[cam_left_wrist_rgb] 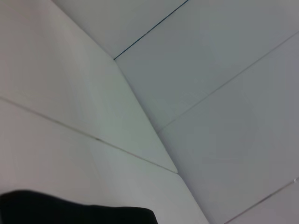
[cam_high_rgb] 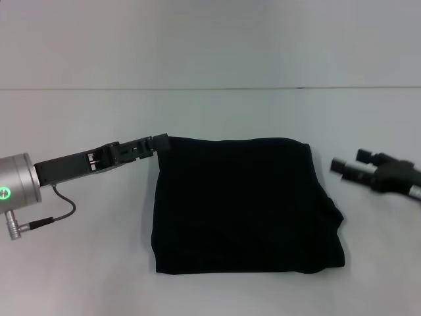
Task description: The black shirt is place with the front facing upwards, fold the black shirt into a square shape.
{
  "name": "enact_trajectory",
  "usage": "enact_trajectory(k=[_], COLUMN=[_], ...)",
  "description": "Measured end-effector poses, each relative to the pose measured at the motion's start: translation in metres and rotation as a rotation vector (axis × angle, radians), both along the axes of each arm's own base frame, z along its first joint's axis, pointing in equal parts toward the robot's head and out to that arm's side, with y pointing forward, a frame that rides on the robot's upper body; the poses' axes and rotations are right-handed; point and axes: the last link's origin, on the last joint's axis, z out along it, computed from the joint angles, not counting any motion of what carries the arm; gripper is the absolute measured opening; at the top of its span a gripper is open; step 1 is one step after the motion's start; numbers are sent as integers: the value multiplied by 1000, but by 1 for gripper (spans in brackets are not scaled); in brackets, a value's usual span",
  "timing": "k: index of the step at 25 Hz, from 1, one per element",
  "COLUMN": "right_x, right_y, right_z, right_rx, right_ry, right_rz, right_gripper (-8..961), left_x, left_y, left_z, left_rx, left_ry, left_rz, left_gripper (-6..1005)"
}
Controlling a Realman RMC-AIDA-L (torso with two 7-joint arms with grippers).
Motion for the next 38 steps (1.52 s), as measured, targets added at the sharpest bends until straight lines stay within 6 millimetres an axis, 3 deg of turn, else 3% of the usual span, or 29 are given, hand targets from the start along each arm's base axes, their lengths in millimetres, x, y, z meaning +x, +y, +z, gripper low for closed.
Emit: enact_trajectory(k=[6,12,18,29,38], right_x=[-18,-44,-71,-84,-83], right_y=[32,54,61,47,47], right_z=[44,60,47,14,4], right_rx=[-234,-434,-553,-716,-719], right_ry=[170,72,-43,-120,-119], right_rz=[-254,-419,-451,-508,-523], right_gripper=[918,919,915,913,912], left_x=[-3,-4,-4,-5,-6], left_y=[-5,-5,-5,-9,-10], left_z=[9,15,18,24,24], left_rx=[80,53,-2,-38,-49], left_ry=[86,93,126,127,137], left_rz=[-138,-134,-144,-163,-164], left_gripper=[863,861,860,860,860])
